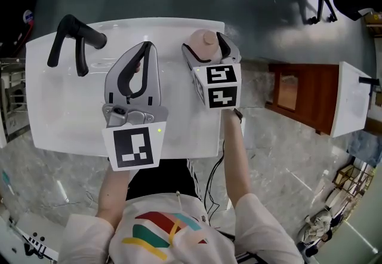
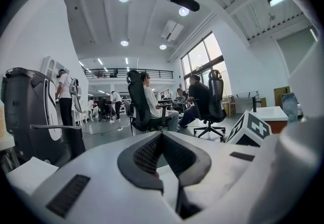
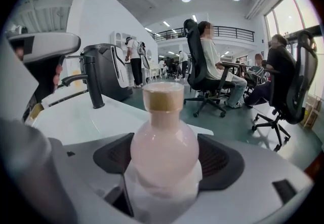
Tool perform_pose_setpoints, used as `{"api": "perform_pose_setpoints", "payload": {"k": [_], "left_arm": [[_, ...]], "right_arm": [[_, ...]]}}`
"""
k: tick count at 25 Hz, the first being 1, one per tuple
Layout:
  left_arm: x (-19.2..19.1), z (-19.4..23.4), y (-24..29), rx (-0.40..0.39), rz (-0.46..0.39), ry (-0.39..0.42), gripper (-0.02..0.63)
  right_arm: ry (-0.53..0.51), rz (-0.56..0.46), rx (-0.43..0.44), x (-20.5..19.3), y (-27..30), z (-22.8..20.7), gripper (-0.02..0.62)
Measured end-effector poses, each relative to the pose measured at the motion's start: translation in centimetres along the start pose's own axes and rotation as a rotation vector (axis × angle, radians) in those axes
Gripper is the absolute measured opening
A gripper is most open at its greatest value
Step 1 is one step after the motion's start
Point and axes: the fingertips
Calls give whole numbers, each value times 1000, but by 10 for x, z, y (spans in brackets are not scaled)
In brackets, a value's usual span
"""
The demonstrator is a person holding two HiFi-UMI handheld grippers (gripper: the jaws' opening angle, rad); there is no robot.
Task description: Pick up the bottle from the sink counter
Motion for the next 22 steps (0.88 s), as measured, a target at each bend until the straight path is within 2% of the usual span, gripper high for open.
{"api": "perform_pose_setpoints", "payload": {"k": [3,22], "left_arm": [[-2,4,1,8,1,-6,18],[-1,14,-4,31,3,-7,18]], "right_arm": [[-26,24,-9,-1,4,0,377],[-17,-2,-18,0,3,-4,383]]}}
Point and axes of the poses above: the fingertips, and each gripper's own axes: y forward along the fingers, z to its left, x out of its top, and after that the axes turned 1 degree about z, right-handed
